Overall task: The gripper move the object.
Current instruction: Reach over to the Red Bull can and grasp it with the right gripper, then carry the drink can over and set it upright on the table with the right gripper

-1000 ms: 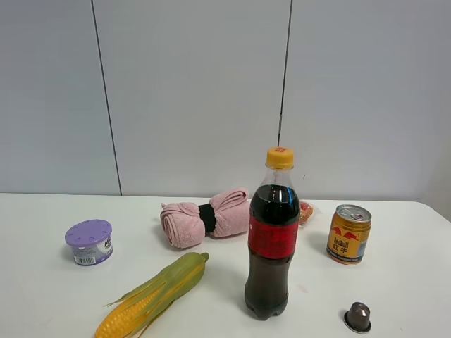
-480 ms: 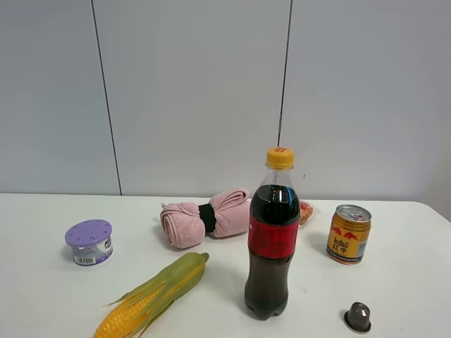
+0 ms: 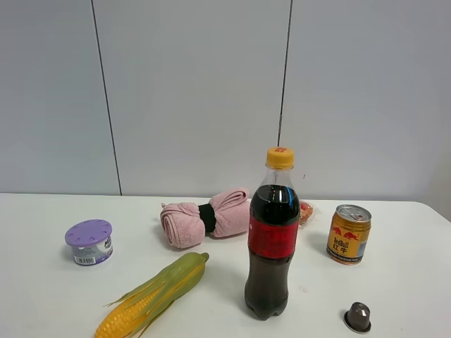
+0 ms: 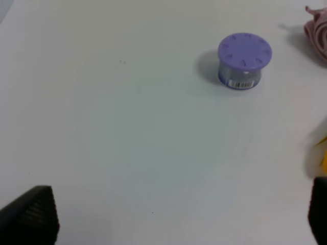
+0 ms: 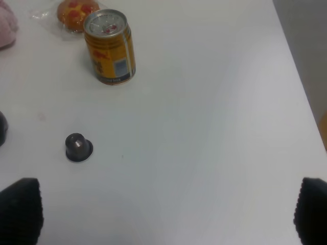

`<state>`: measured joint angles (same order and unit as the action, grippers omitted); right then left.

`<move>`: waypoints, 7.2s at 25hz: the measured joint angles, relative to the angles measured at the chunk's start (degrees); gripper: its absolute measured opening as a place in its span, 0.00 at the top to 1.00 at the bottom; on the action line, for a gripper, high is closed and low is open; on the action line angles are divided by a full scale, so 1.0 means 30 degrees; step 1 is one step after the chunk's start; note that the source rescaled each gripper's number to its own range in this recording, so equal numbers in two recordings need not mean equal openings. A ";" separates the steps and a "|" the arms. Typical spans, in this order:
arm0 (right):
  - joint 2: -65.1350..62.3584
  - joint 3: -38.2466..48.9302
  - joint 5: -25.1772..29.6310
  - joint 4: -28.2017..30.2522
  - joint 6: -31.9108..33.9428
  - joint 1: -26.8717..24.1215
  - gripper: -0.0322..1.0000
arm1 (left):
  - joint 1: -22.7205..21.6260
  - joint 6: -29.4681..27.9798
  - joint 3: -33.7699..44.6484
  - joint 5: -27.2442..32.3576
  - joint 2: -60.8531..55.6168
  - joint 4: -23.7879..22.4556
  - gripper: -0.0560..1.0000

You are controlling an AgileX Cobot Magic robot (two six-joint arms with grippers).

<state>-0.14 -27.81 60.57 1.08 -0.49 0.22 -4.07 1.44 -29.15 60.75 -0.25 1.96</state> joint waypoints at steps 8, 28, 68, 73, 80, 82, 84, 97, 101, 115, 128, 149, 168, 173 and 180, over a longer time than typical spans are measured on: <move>0.1971 -0.1995 0.0237 -0.0239 0.0000 0.0000 0.00 | 0.0000 0.0000 0.0000 0.0000 0.0000 0.0000 0.00; 1.6965 -1.1871 0.0783 -0.0239 0.0164 0.0000 0.00 | 0.0000 0.0000 0.0000 0.0000 0.0000 -0.0034 0.00; 3.3521 -1.4170 -0.9114 -0.4093 -0.3487 0.2146 0.00 | 0.0000 0.0000 0.0000 0.0000 0.0000 -0.0051 0.00; 3.3608 -1.4204 -0.9381 -0.3241 -0.3546 0.2339 0.00 | 0.0000 0.0000 0.0000 0.0000 0.0000 -0.0051 0.00; 3.3849 -1.4268 -0.9788 -0.2229 -0.3546 0.2339 0.00 | 0.0000 0.0000 0.0000 0.0000 0.0000 -0.0051 0.00; 3.4264 -1.4268 -1.0182 -0.2229 -0.3546 0.2339 0.00 | 0.0000 0.0000 0.0000 0.0000 0.0000 -0.0051 0.00; 3.4731 -1.4268 -1.0513 -0.2229 -0.3546 0.2339 0.00 | 0.0000 0.0000 0.0000 0.0000 0.0000 -0.0051 0.00; 3.7021 -1.4268 -1.1706 -0.2581 -0.3546 0.2339 0.00 | 0.0000 0.0000 0.0000 0.0000 0.0000 -0.0051 0.00; 3.7398 -1.4268 -1.1838 -0.2609 -0.3546 0.2339 0.00 | 0.0000 0.0000 0.0000 0.0000 0.0000 -0.0051 0.00; 3.8111 -1.4268 -1.2017 -0.2684 -0.3546 0.2339 0.00 | 0.0000 0.0000 0.0000 0.0000 0.0000 -0.0051 0.00; 3.8111 -1.4268 -1.2018 -0.2703 -0.3546 0.2339 0.96 | 0.0000 0.0000 0.0000 0.0000 0.0000 -0.0051 0.00; 3.1067 -1.4294 -0.6823 -0.2656 -0.3529 0.2339 0.96 | 0.0000 0.0000 0.0000 0.0000 0.0000 -0.0051 0.00; 3.1302 -2.4476 -0.0935 -0.2535 -0.4357 0.9196 0.96 | 0.0000 0.0000 0.0000 0.0000 0.0000 -0.0051 0.00; 3.4259 -2.5921 -0.0935 -0.2511 -0.4392 1.2515 0.96 | 0.0000 0.0000 0.0000 0.0000 0.0000 -0.0051 0.00; 3.8789 -2.8616 -0.1830 -0.2561 -0.4588 1.5702 0.96 | 0.0000 0.0000 0.0000 0.0000 0.0000 -0.0051 0.00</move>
<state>116.23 -113.66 55.08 -6.60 -14.26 47.32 -4.07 1.44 -29.15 60.75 -0.25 1.80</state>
